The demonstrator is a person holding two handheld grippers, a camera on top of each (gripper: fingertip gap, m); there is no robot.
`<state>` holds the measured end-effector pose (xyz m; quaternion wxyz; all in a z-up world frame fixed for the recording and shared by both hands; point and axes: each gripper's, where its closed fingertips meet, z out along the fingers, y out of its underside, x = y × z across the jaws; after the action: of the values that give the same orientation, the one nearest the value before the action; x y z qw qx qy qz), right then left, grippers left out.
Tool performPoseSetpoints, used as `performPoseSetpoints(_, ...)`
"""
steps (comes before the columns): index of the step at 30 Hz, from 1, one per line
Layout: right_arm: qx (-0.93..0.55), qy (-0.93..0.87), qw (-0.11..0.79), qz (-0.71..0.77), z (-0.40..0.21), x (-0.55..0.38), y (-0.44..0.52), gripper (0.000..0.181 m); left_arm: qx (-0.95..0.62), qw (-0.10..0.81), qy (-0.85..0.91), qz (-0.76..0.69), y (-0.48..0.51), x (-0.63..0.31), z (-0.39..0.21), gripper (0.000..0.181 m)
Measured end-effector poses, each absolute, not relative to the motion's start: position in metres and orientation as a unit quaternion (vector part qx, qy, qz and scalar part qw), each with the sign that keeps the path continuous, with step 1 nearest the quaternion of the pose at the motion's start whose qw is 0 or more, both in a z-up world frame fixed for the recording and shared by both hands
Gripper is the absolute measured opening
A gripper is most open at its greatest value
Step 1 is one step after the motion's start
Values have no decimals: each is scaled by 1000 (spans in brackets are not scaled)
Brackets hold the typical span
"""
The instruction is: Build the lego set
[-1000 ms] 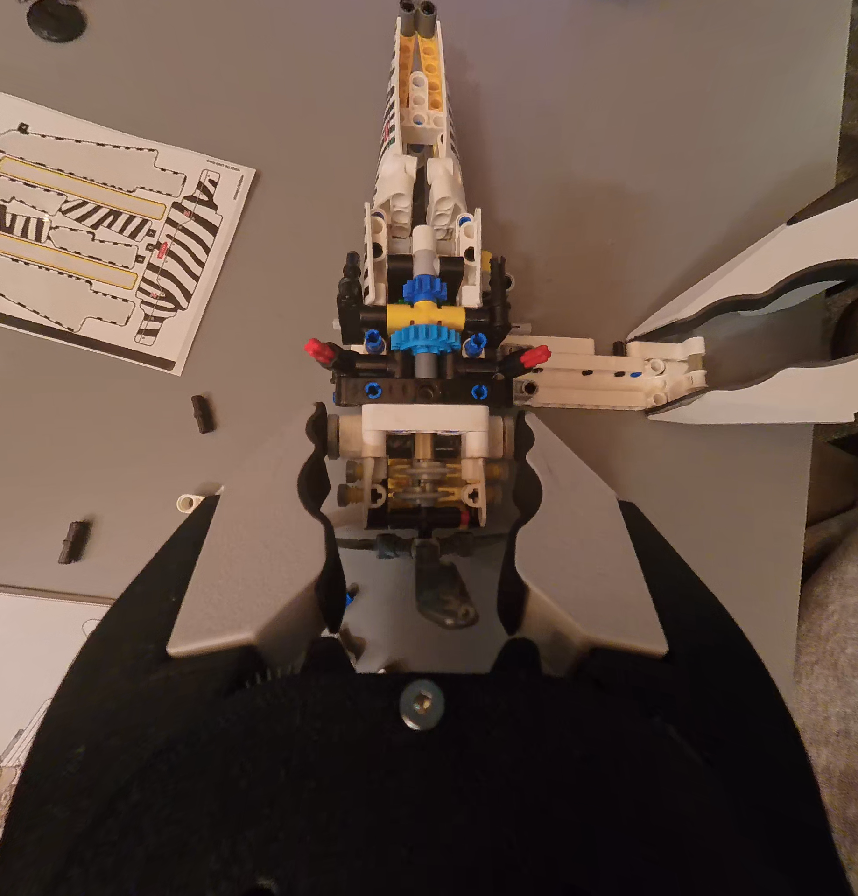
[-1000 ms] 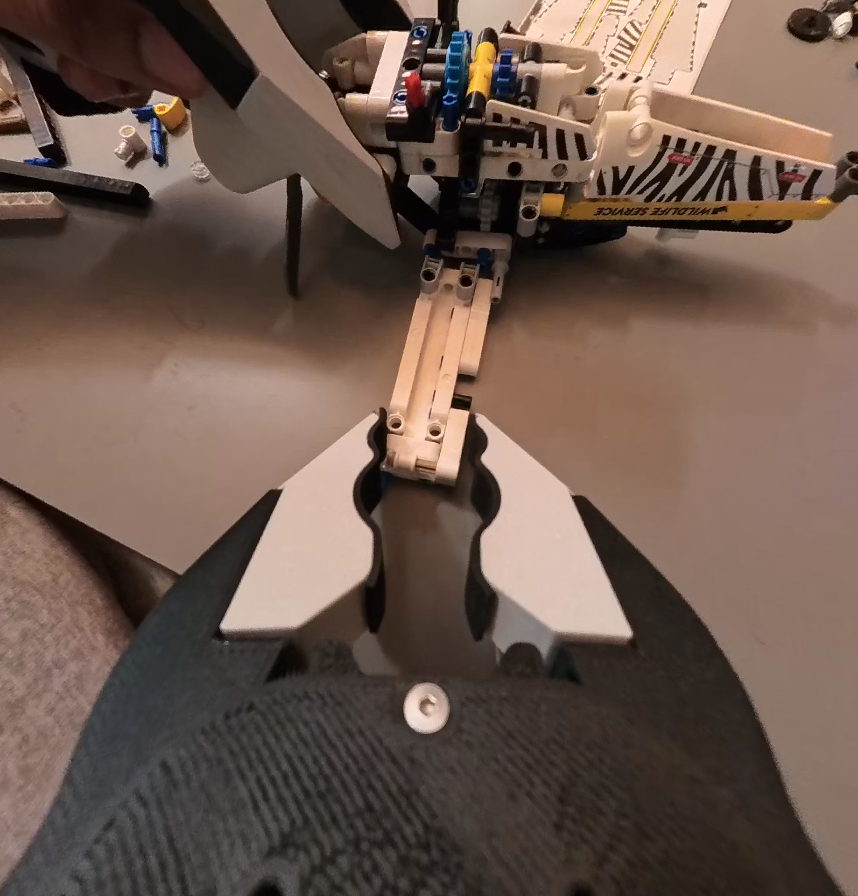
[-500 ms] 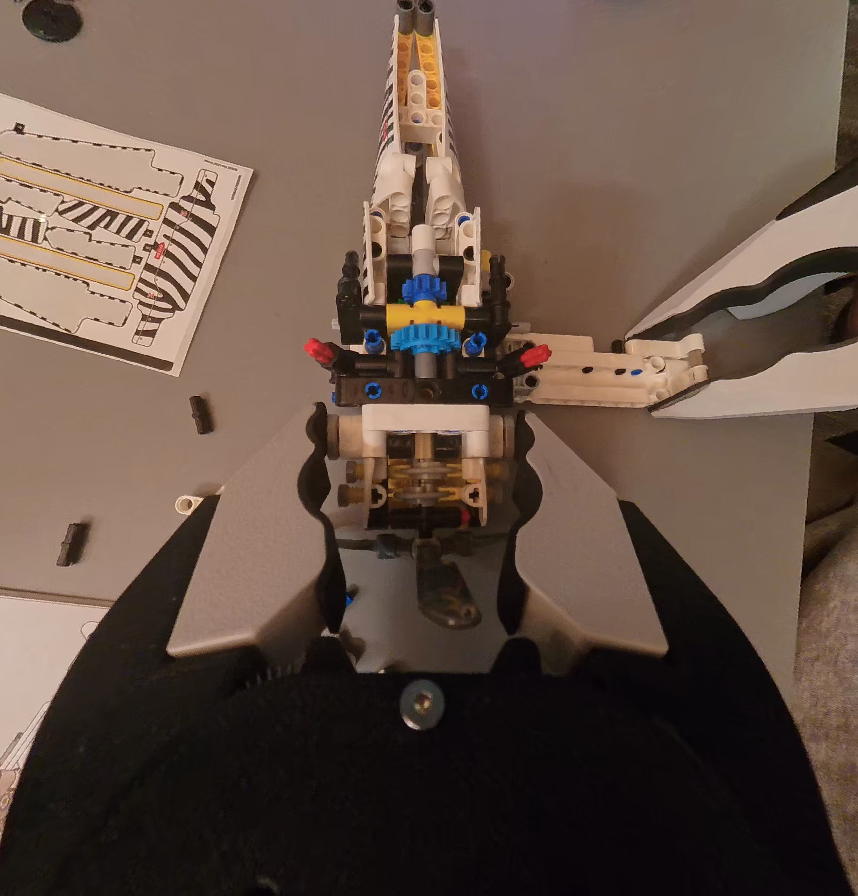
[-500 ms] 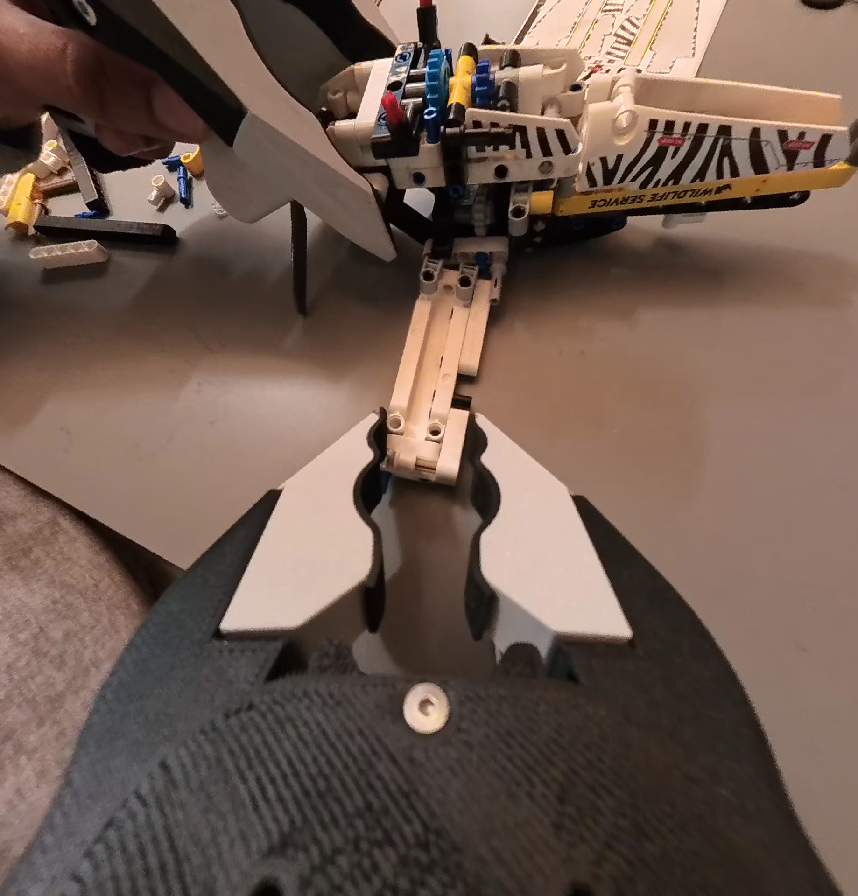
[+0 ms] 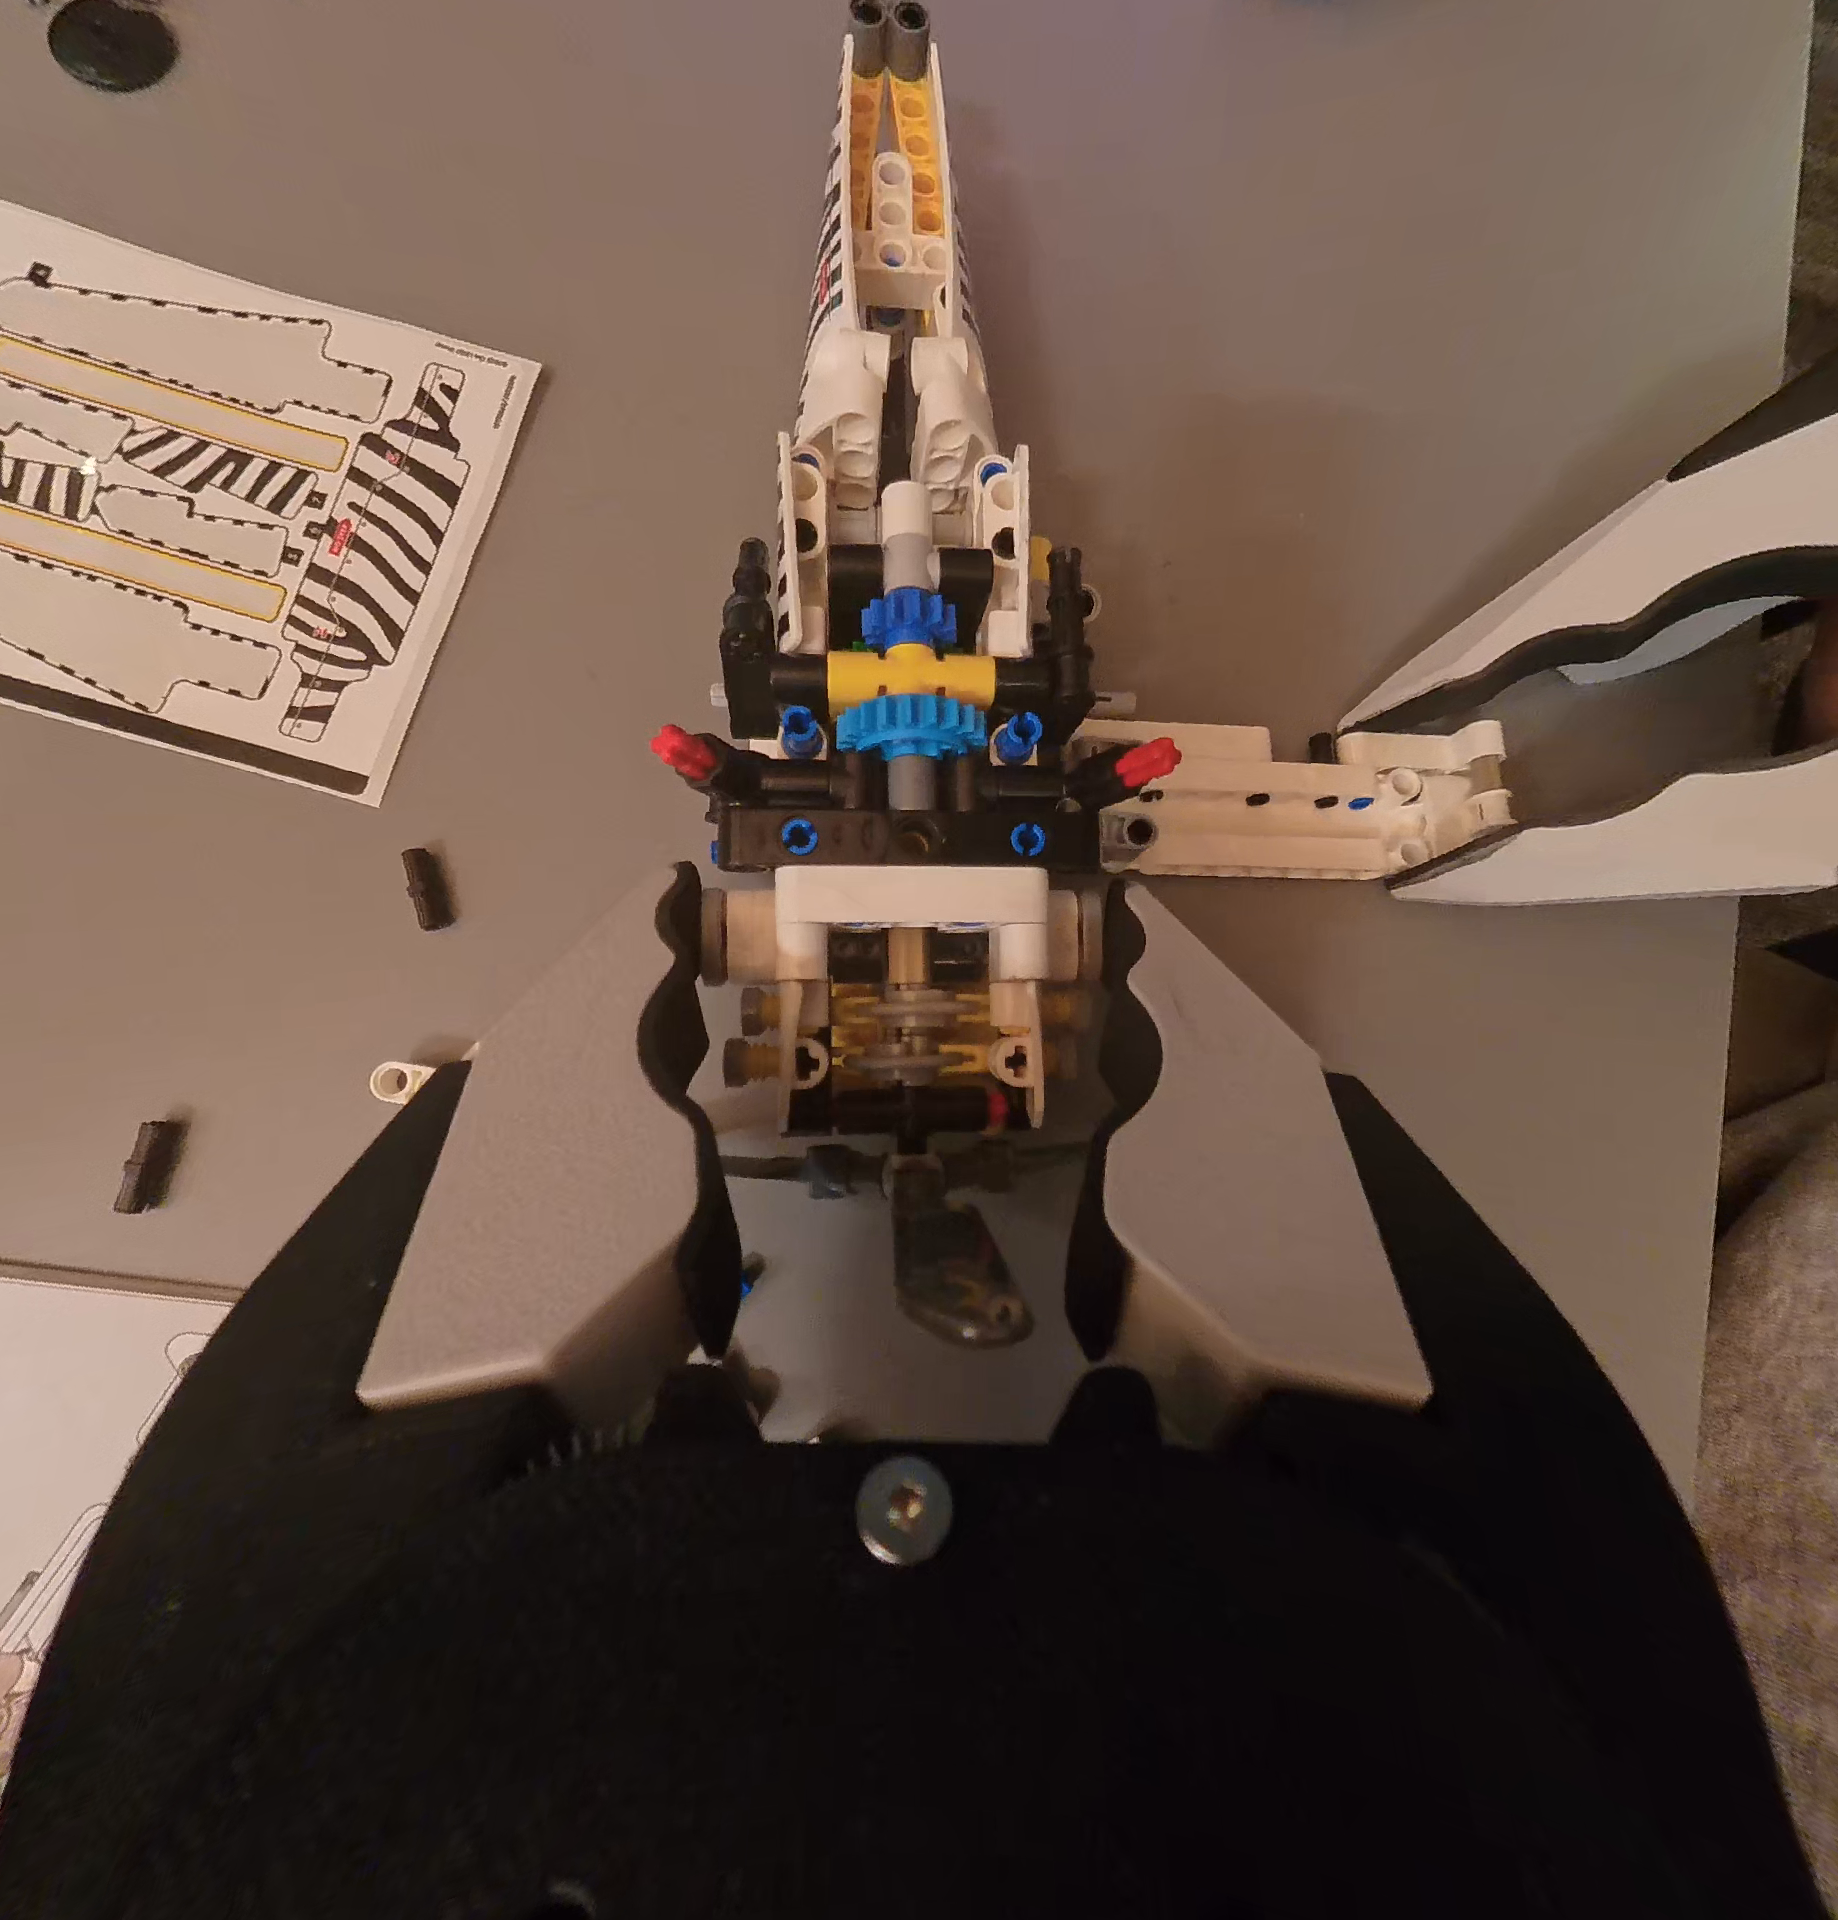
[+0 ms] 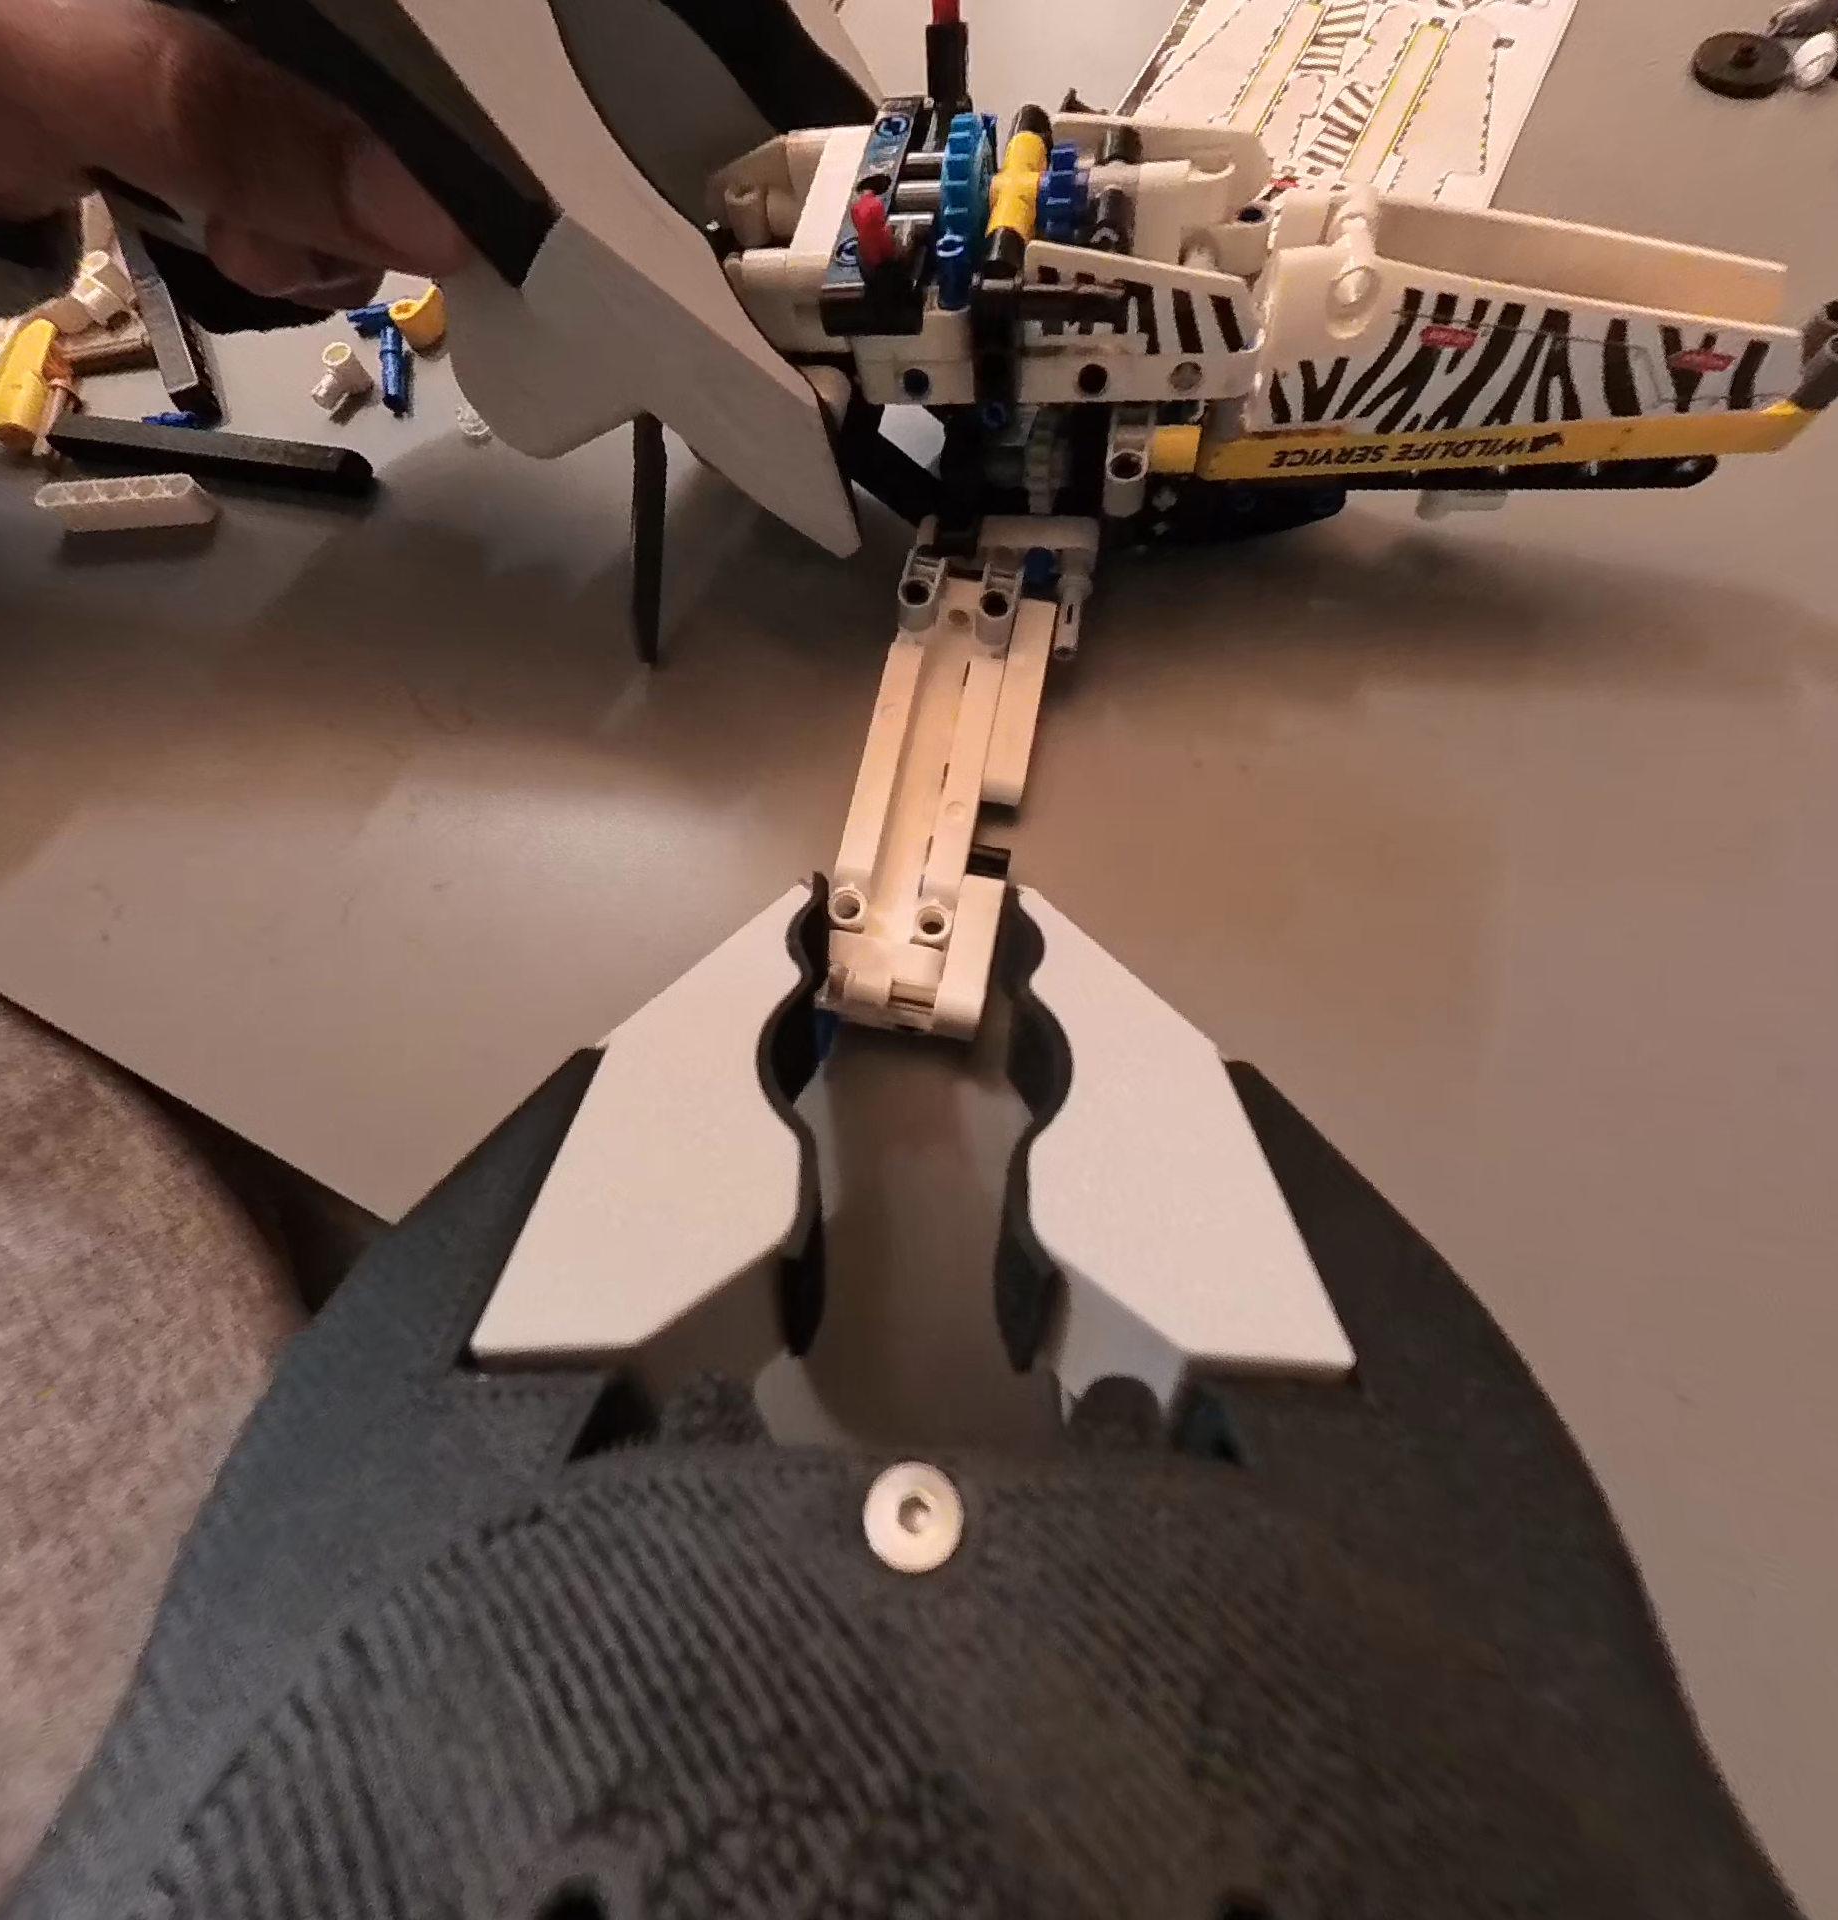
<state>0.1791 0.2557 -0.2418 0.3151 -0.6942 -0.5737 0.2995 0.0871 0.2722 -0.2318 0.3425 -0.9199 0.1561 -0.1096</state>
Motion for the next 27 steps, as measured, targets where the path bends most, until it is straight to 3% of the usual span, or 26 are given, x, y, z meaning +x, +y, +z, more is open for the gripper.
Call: performPoseSetpoints(27, -682, -588, 331, 283, -243, 179, 253, 32, -919, 343, 150, -119, 272, 90, -234, 79)
